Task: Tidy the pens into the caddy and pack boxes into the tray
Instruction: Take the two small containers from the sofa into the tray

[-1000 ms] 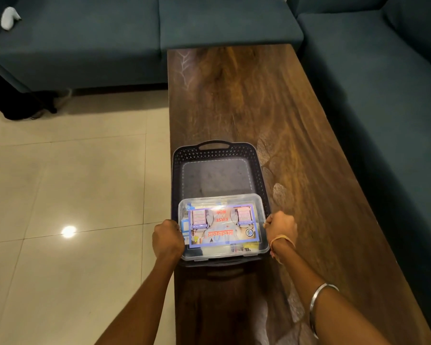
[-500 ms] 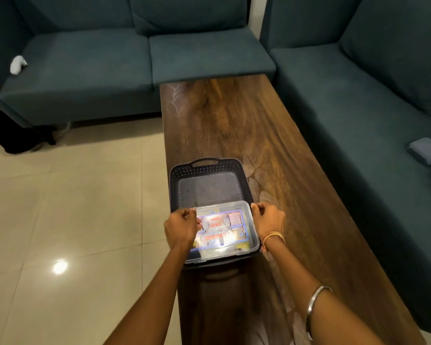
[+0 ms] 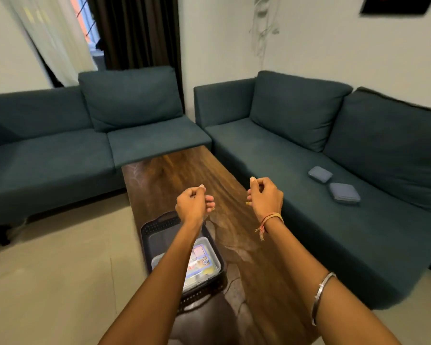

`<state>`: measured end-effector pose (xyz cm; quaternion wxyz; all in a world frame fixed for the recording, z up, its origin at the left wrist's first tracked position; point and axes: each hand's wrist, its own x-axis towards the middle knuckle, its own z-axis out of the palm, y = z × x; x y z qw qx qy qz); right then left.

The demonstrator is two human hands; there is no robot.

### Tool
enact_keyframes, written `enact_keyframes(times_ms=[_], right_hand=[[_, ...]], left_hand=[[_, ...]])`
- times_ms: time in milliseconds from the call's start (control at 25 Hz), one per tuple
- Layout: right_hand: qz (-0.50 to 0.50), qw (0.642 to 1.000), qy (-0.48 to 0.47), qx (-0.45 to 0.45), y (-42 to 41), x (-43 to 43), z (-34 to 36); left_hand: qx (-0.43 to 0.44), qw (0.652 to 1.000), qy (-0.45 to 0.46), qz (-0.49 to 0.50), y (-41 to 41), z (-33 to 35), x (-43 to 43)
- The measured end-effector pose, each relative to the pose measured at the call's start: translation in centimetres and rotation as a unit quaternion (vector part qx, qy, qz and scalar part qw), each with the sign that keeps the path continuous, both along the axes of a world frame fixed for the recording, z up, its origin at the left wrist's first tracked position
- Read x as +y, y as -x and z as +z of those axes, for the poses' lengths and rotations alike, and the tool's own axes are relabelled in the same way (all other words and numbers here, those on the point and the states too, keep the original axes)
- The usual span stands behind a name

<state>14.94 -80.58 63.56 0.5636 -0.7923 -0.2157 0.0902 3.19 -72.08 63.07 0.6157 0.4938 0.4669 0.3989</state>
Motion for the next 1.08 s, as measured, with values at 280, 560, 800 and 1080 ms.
enact_keyframes(times_ms=[280,560,800,1080], right_hand=[[-0.09,0.994,-0.032,-0.05,-4.5,-11.9,6.9],[-0.136,0.988,-0.047,-0.053,-11.3,-22.1,8.8],[-0.115,0.992,-0.032,-0.031,-18.3,-29.1,8.0],[-0.135,0.99,-0.029,-0.015,-26.8,-32.5,6.3]], left_hand=[[-0.051,0.991,-0.013,-0.119,-7.3,6.0,-11.1],[-0.031,0.985,-0.029,-0.164,-16.0,7.8,-20.7],[-0.031,0.986,-0.024,-0.164,-23.4,7.6,-27.2],[-0.018,0.984,-0.016,-0.178,-31.8,6.4,-29.4]])
